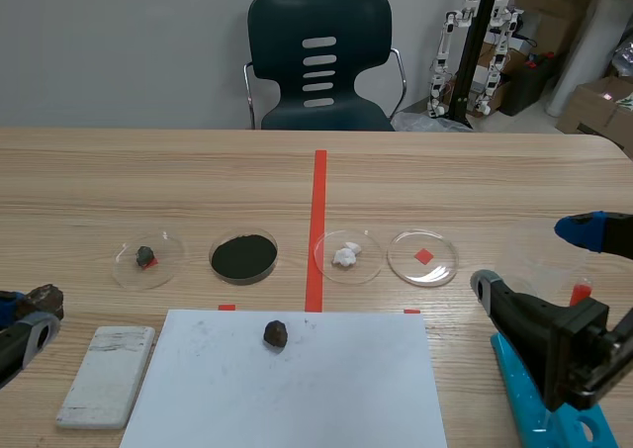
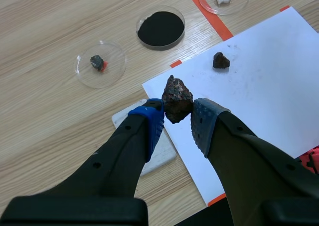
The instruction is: Rub the mineral on the streak plate below the first streak
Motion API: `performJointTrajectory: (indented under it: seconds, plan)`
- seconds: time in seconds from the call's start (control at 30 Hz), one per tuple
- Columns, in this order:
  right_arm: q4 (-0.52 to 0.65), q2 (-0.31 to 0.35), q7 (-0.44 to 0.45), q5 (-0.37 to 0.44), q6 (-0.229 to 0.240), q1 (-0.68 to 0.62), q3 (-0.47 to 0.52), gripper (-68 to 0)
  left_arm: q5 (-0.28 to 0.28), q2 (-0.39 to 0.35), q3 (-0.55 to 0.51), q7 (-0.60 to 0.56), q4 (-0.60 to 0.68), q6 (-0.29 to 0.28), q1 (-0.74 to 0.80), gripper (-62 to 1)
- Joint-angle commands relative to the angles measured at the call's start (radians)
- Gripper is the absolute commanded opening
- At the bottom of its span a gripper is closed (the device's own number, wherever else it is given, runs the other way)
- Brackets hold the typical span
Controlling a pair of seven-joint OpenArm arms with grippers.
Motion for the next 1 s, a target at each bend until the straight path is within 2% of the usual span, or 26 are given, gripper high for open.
performJointTrajectory:
  seconds: [0.0,0.07,0.13,0.27,0.43,0.57,0.83,0.97]
  plan:
    - [0.02,0.003,0.018,0.01,0.001,0.001,0.008,-8.4,-0.007,0.008,-0.003,-0.013,0.008,0.005,-0.008,-47.9]
    - [0.02,0.003,0.018,0.01,0.001,0.001,0.008,-8.4,-0.03,0.008,0.006,0.003,0.008,0.005,-0.016,-47.9]
    - [0.02,0.003,0.018,0.01,0.001,0.001,0.008,-8.4,-0.063,0.008,0.016,0.071,0.006,0.005,-0.045,-47.9]
    - [0.02,0.003,0.018,0.01,0.001,0.001,0.008,-8.4,-0.121,0.008,0.041,0.255,-0.005,0.005,-0.133,-47.9]
    - [0.02,0.003,0.018,0.01,0.001,0.001,0.008,-8.4,-0.228,0.008,0.073,0.471,-0.047,0.01,-0.246,-47.9]
    - [0.02,0.003,0.018,0.01,0.001,0.001,0.008,-8.4,-0.322,0.008,0.114,0.584,-0.108,0.071,-0.336,-47.9]
    - [0.02,0.003,0.018,0.01,0.001,0.001,0.008,-8.4,-0.328,0.048,0.167,0.779,-0.243,0.229,-0.501,-47.9]
    - [0.02,0.003,0.018,0.01,0.001,0.001,0.008,-8.4,-0.317,0.088,0.168,0.867,-0.299,0.254,-0.568,-47.9]
